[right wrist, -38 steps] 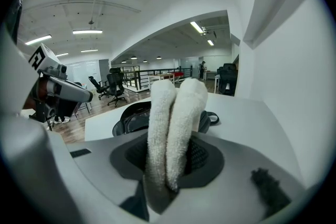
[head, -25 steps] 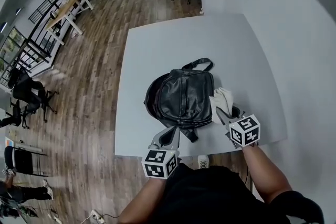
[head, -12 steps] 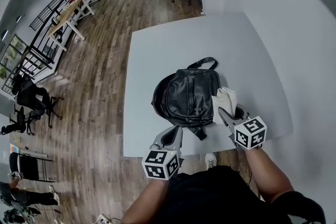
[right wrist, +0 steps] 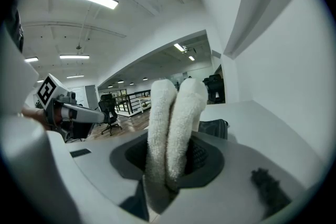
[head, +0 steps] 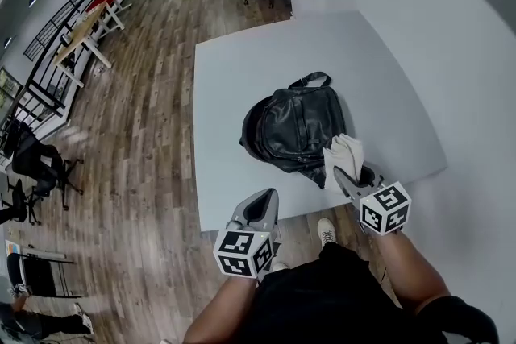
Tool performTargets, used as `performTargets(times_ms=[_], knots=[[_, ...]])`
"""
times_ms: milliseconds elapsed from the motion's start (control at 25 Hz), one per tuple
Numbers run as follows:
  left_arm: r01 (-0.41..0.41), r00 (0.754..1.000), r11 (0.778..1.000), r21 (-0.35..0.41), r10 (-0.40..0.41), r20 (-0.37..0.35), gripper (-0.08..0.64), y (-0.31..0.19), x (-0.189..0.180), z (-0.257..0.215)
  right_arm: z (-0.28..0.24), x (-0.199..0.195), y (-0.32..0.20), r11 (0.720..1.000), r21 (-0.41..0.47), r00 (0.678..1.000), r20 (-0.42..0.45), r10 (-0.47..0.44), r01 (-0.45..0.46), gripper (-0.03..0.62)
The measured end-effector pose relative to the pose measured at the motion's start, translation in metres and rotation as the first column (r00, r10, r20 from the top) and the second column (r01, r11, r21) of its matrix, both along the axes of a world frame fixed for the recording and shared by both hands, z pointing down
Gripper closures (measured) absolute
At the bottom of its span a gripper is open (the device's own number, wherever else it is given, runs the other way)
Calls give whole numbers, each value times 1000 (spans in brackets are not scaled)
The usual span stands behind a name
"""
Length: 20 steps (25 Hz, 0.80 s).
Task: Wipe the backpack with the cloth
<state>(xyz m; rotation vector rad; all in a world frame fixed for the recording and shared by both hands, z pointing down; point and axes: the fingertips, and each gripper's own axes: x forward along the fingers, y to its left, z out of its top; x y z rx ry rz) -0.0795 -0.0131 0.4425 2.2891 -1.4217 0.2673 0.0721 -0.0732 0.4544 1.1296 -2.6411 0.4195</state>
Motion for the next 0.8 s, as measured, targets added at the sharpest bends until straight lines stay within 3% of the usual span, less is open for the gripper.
performTargets(times_ms=[240, 480, 800], knots=[[-58, 996, 997, 41, 61, -60, 552, 42, -20, -14, -8, -16, 71, 998, -17, 998, 10, 66, -66, 465], [-116, 987, 993, 15, 117, -106, 552, 77, -27, -10, -19, -30, 134, 995, -32, 995, -1, 96, -96, 465], [-70, 991, 998, 7, 70, -113, 552, 92, -32, -13, -19, -28, 168, 997, -66, 999, -24, 31, -32, 465]])
